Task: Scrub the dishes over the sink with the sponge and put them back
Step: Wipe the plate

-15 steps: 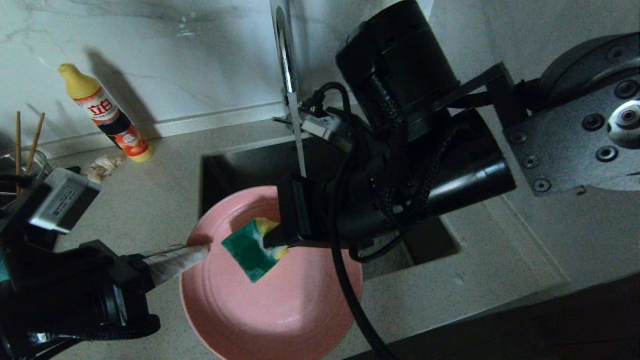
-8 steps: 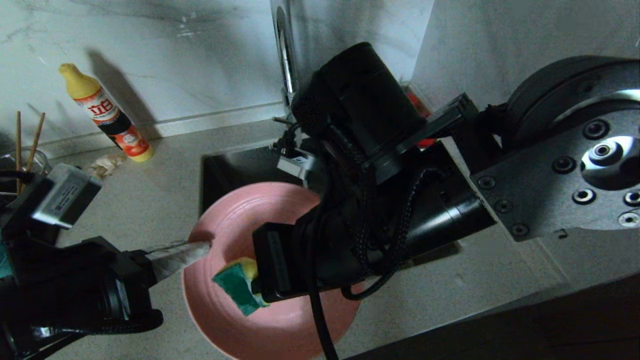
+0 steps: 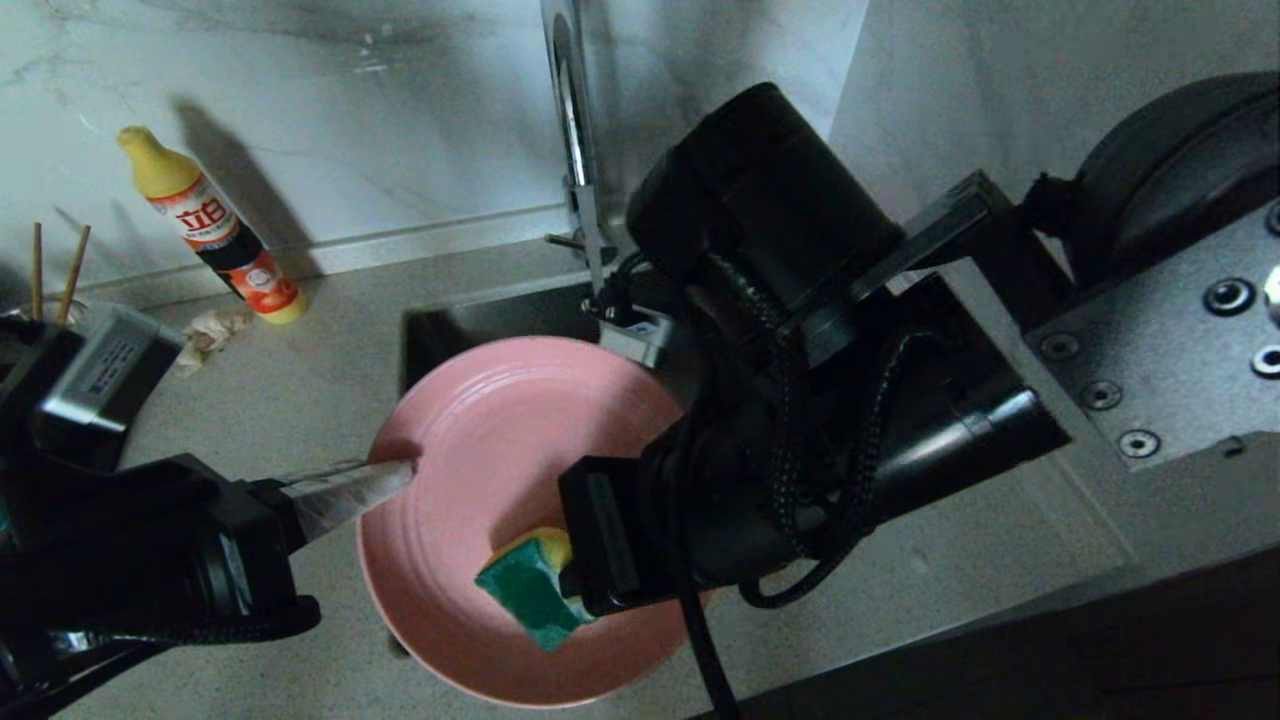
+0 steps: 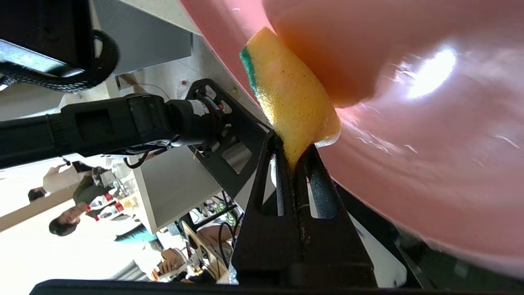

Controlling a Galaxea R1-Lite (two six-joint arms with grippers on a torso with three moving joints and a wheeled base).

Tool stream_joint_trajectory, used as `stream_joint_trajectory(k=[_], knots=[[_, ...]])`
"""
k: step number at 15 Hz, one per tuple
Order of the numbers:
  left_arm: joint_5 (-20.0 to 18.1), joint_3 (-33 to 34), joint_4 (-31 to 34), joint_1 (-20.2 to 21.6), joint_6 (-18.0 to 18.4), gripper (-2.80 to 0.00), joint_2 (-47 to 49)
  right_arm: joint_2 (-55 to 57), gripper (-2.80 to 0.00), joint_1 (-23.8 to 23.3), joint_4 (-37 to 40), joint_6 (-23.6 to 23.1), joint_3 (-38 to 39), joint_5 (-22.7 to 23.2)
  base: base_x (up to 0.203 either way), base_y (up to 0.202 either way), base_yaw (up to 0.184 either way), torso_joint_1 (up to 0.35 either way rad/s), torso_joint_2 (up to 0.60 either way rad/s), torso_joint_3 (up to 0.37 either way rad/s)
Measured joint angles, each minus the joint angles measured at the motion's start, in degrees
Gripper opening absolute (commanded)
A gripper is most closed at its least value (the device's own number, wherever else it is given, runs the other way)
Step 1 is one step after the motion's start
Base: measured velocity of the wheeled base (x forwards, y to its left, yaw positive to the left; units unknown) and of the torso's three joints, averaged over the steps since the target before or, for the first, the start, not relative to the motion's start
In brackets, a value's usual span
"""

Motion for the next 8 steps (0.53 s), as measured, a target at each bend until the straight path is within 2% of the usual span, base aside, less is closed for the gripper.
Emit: stream_joint_trajectory(k=[8], knots=[[0.04, -0.11, 0.1, 0.13, 0.11, -2.8, -0.13, -4.74, -2.8, -5.57, 0.38, -0.53, 2.68, -0.06, 0.0, 0.0, 0.0, 0.0, 0.0, 0.0]])
